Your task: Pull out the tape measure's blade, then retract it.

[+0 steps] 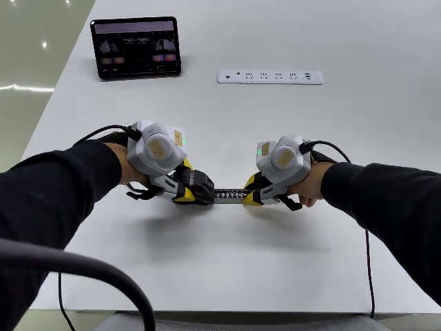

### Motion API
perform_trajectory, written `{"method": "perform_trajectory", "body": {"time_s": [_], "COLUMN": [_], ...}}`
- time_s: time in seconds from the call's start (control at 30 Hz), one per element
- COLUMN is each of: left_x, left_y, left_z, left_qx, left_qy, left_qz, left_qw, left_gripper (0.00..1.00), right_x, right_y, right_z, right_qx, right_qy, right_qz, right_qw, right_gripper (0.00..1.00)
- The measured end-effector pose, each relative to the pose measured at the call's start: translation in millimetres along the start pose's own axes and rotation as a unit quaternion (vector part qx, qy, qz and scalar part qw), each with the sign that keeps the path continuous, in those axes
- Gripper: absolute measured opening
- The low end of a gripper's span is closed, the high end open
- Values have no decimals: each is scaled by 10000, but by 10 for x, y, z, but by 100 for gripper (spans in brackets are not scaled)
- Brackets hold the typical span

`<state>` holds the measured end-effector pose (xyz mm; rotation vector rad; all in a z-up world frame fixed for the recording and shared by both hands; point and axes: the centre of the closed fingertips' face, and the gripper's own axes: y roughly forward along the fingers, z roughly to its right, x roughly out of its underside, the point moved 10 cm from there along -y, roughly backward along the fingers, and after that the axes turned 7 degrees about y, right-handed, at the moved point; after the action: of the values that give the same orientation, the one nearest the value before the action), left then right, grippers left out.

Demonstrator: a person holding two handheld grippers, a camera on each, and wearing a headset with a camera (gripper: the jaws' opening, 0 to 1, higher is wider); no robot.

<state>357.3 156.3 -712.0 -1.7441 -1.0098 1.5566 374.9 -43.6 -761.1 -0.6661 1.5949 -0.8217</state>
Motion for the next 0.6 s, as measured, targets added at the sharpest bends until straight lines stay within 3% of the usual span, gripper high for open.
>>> {"method": "perform_trajectory", "body": {"time_s": [0.6], "left_x": [-12], "left_y": [-10], "left_z": [16], "left_qx": [-10], "left_qy": [2], "left_qz": [-5], "left_qw": [10000], "left_gripper": [30], "right_x": [104], "right_y": [-84], "right_z": [12], "right_qx": [46], "right_qy": [70], "right_qz": [-42], "right_qw": [10000], "right_gripper": [9]}}
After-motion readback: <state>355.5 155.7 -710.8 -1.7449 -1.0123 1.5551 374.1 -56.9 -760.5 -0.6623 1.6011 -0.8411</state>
